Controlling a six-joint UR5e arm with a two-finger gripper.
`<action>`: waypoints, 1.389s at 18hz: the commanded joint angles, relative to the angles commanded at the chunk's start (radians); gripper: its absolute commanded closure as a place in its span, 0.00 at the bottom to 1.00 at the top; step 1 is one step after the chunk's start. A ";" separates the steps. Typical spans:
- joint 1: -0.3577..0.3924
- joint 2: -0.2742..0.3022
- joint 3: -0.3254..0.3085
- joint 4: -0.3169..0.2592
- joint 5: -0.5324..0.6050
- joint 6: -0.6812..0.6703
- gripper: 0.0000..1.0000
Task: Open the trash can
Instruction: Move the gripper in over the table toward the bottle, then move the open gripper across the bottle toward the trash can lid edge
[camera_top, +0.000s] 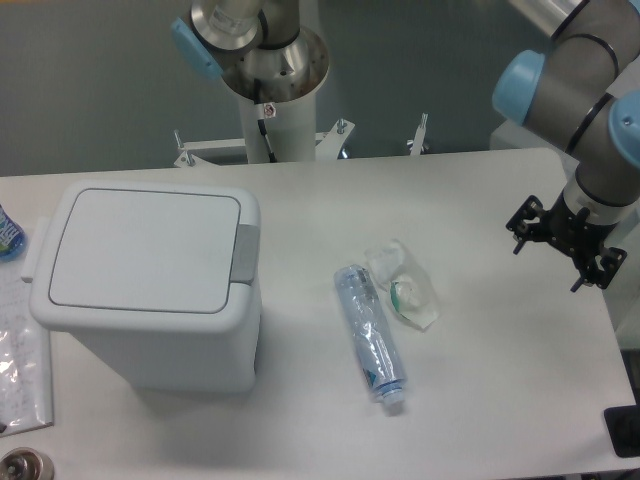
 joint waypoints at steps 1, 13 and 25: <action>0.000 0.000 -0.003 0.000 0.003 0.000 0.00; -0.026 -0.008 0.058 -0.002 -0.167 -0.366 0.00; -0.147 0.080 0.078 0.011 -0.313 -0.712 0.00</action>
